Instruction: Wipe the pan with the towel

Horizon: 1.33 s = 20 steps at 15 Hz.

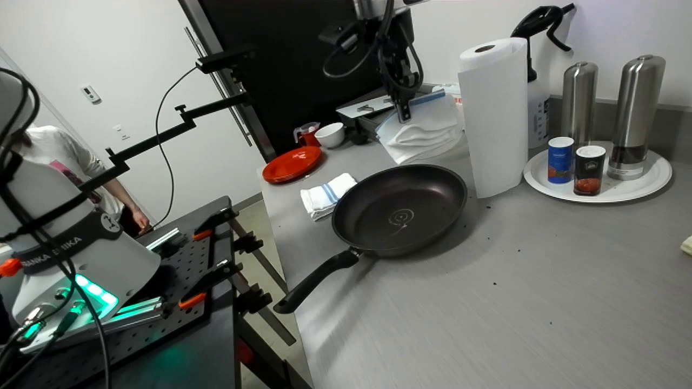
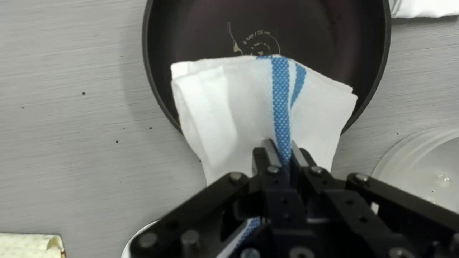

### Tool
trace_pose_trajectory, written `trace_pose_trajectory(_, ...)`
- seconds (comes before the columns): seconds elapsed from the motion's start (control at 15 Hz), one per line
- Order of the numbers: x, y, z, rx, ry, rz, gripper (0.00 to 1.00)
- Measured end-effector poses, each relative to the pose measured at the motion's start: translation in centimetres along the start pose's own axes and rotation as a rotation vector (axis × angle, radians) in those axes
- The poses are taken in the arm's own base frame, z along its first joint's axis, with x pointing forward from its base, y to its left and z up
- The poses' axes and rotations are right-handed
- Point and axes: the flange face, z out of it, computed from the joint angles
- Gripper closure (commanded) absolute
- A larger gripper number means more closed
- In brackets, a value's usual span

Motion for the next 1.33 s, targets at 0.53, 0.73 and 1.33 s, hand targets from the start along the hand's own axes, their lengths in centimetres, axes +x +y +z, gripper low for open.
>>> trace_pose_trajectory(0.53,-1.7,9.7,-1.8,-0.052,-0.015,0.026,0.98)
trace_pose_trajectory(0.73,-2.9,12.8,-1.2,-0.063,-0.035,0.069,0.98)
trace_pose_trajectory(1.33,-5.9,18.3,3.7,-0.065,-0.099,0.174,0.98)
